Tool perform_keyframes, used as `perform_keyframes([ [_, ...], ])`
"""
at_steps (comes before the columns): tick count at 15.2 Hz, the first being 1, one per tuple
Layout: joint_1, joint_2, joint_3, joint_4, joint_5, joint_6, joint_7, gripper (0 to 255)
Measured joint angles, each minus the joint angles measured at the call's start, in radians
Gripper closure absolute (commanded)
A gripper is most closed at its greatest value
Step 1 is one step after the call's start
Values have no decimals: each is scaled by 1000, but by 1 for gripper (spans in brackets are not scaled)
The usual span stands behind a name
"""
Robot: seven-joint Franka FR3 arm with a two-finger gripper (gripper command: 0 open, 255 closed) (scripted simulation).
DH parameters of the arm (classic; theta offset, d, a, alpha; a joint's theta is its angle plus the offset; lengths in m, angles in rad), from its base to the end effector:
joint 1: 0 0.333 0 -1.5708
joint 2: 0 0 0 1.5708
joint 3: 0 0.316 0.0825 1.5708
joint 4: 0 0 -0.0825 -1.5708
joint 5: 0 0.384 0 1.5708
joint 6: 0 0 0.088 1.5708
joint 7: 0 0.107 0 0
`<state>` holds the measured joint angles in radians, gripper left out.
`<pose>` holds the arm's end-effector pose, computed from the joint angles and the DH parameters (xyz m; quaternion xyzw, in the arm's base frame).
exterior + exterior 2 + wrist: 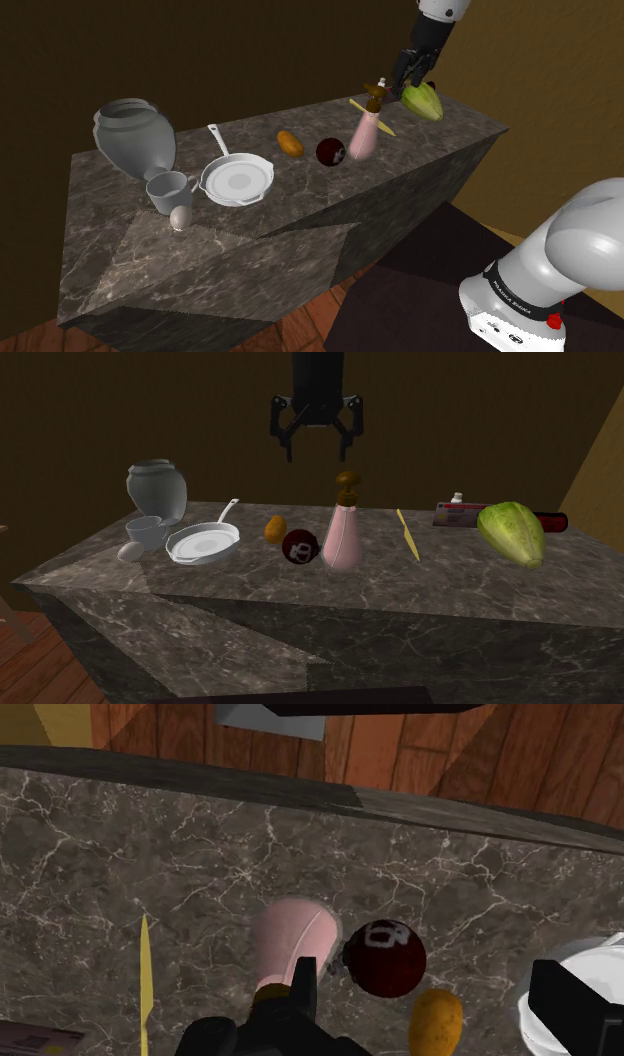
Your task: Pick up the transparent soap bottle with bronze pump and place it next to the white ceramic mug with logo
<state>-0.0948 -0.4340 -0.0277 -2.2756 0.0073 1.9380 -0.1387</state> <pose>0.4286 -0.0535 0.5331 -0.9988 -0.0079 -0.0489 0.0030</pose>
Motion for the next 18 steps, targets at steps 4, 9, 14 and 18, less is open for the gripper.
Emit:
perform_keyframes([
  [4, -18, 126, -27, 66, -15, 72, -29, 0],
  [9, -38, 300, -58, 193, -20, 133, -65, 0],
  [14, -48, 383, -71, 241, -17, 174, -83, 0],
  [18, -49, 413, -72, 217, -14, 228, -86, 0],
])
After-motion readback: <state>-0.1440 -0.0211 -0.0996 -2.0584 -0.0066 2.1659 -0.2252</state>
